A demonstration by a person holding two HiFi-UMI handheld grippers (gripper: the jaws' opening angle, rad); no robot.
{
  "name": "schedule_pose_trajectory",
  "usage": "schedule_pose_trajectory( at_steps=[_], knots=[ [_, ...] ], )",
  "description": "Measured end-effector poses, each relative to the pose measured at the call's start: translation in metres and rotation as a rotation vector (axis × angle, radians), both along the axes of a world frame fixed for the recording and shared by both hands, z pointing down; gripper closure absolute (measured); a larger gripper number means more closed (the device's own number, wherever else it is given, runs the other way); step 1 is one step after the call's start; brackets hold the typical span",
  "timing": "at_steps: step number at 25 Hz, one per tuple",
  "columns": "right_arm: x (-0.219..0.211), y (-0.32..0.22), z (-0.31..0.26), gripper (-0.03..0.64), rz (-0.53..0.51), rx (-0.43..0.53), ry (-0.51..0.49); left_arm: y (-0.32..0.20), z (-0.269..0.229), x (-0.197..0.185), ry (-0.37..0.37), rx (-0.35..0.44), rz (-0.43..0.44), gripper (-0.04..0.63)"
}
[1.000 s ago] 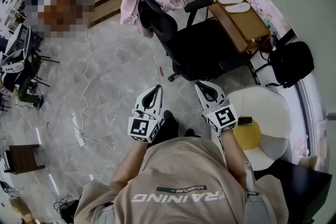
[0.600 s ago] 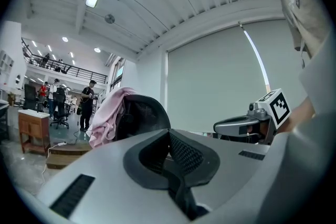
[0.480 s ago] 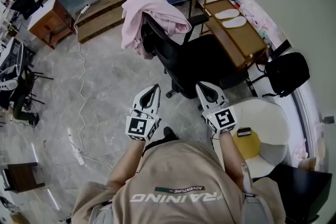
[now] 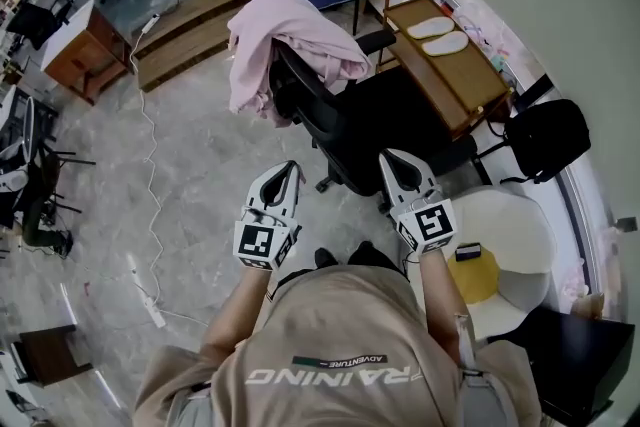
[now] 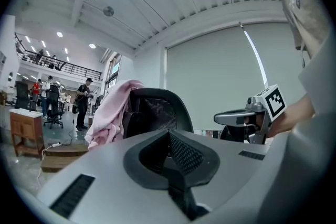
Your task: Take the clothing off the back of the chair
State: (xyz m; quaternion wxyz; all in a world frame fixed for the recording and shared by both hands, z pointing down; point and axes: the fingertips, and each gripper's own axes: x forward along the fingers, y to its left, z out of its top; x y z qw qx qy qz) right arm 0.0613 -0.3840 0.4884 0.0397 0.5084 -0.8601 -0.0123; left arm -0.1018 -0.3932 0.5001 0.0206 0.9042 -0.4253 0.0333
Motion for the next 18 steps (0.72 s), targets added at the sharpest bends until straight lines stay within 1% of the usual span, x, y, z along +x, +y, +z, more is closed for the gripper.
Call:
schedule_pose_trajectory(
  at_steps=[3, 6, 10, 14, 18],
  knots=[
    [0.005, -0.02, -0.005, 0.584, 0.001, 0.013, -0.004, -0.013, 0.0, 0.002, -0.005, 0.002, -0.011, 0.583],
    [0.008, -0.043, -0.008, 0.584, -0.015, 0.019, -0.014, -0.027, 0.004, 0.004, -0.002, -0.007, -0.044, 0.583],
    [0.011, -0.077, -0.015, 0.584, -0.067, 0.033, -0.009, -0.048, 0.002, 0.008, 0.008, -0.016, -0.095, 0.583],
    [0.014, -0.109, -0.022, 0.584, -0.119, 0.052, -0.01, -0.073, -0.002, 0.007, -0.004, -0.004, -0.156, 0.583],
    [0.013, -0.133, -0.022, 0.584, -0.177, 0.056, -0.012, -0.086, 0.005, 0.007, -0.009, -0.019, -0.217, 0.583]
  ],
)
